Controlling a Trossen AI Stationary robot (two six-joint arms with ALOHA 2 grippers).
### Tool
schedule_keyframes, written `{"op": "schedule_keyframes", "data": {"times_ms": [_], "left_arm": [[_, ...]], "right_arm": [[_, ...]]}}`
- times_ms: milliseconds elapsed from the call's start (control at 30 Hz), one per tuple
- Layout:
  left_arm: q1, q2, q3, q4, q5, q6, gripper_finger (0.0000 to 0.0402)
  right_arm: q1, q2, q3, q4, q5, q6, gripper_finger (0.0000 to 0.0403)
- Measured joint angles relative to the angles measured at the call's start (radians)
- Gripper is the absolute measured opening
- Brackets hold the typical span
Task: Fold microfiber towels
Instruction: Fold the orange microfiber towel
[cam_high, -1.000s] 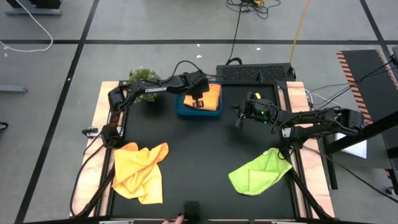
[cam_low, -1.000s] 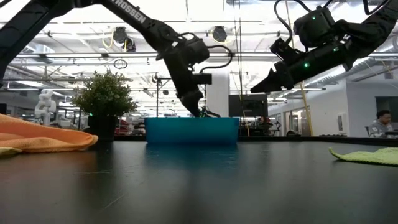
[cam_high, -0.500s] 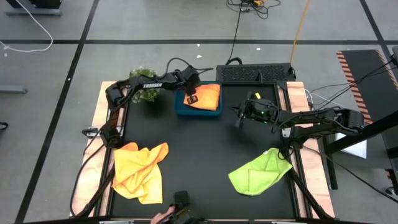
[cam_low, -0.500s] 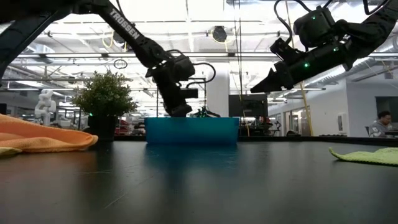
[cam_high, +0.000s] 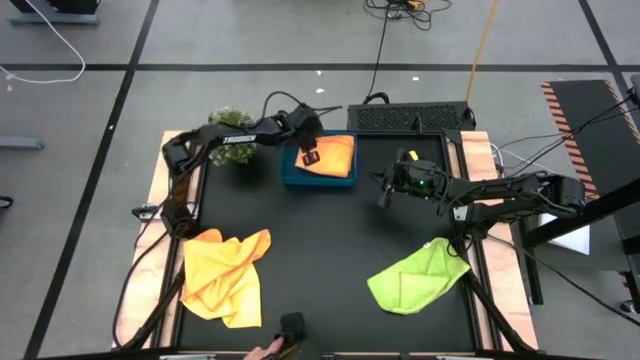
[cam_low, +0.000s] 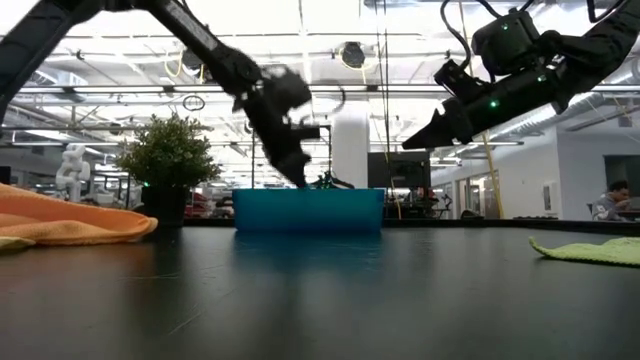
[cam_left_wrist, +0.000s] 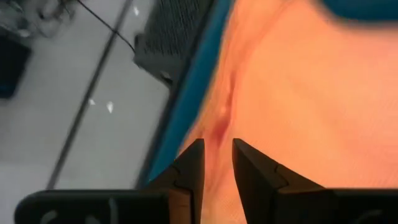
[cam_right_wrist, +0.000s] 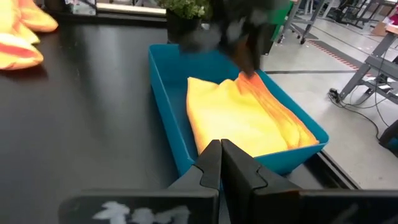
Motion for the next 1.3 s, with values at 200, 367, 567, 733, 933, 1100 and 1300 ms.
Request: {"op": "schedule_keyframes", "data": {"times_ms": [200, 367, 567, 733, 933, 1100, 1300], "left_arm": [[-0.061, -0.18, -0.013, -0.1, -0.003, -0.007, 0.0085], [-0.111, -0.394, -0.148, 0.023, 0.147, -0.016, 0.0085], [-0.199, -0.634, -0.499, 0.317, 0.162, -0.126, 0.0085], [-0.323, -0.763, -0.728, 0.472, 0.073, -0.214, 0.0085], [-0.489, -0.847, -0.861, 0.579, -0.02, -0.259, 0.0085], [-0.621, -0.87, -0.884, 0.577, -0.117, -0.27, 0.0085], [-0.734, -0.873, -0.876, 0.607, -0.208, -0.218, 0.0085]], "right_arm": [[0.006, -0.025, 0.001, -0.031, 0.0, -0.021, 0.0], [0.013, -0.071, 0.001, -0.075, -0.026, -0.008, 0.0], [0.037, -0.11, 0.001, -0.091, -0.158, 0.036, 0.0], [0.097, -0.12, 0.001, -0.088, -0.16, 0.054, 0.0], [0.207, -0.083, 0.0, -0.053, -0.232, 0.127, 0.0], [0.323, -0.045, 0.0, 0.041, -0.184, 0.176, 0.0], [0.482, 0.018, 0.0, 0.139, 0.003, 0.222, 0.0]]}}
